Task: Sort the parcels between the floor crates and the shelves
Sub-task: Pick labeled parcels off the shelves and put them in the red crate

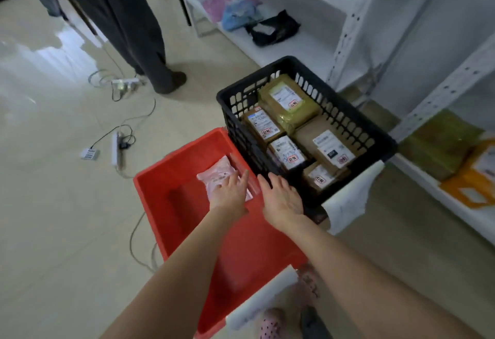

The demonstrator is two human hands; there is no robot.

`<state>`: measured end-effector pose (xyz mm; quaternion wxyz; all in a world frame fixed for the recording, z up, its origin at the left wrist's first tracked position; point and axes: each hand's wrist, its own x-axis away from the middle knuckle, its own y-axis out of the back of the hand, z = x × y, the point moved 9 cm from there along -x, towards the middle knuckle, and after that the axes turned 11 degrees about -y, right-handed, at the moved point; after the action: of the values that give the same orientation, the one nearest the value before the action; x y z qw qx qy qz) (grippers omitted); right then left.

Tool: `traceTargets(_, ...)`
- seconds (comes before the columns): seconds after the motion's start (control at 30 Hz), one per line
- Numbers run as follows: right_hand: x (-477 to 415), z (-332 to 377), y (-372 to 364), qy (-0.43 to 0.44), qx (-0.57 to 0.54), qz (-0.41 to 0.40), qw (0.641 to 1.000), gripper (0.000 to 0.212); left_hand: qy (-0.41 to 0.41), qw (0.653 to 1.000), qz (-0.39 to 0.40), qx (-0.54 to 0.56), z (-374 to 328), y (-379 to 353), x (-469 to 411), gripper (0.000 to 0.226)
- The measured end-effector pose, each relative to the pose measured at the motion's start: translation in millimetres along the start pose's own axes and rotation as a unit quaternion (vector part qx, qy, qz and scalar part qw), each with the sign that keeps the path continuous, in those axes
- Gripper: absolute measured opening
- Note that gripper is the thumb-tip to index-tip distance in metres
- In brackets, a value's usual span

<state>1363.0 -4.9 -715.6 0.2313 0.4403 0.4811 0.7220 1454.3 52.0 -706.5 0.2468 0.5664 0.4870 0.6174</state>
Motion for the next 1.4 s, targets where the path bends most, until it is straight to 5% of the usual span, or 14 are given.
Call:
traceTargets(0.37, 148.1, -226.7, 119.9, -0.217, -0.086, -0.100, 0.967, 0.073, -0.248, 0.961, -0.039, -0.114, -278.2, 101.9, 29.3, 0.107)
traceTargets(0.73, 378.4, -511.9, 152.8, -0.401, -0.120, -0.178, 0.891, 0.066, -0.421, 0.884, -0.072, -0.188, -627.0, 89.0, 140.7, 0.105)
traceTargets(0.93, 526.5, -646.9, 158.8, -0.479, -0.138, -0.238, 0.834, 0.054, -0.510, 0.835, -0.087, -0.188, -807.7, 64.0, 233.9, 0.100)
traceTargets(1.1, 640.9, -735.2, 161.4, -0.543, -0.149, -0.267, 0.782, 0.065, -0.586, 0.786, -0.103, -0.171, -934.2, 52.6, 303.6, 0.085)
traceTargets(1.4, 764.5, -866.7, 166.2, -0.623, -0.142, -0.317, 0.701, 0.057, -0.694, 0.687, -0.142, -0.161, -1130.0, 40.7, 377.4, 0.088)
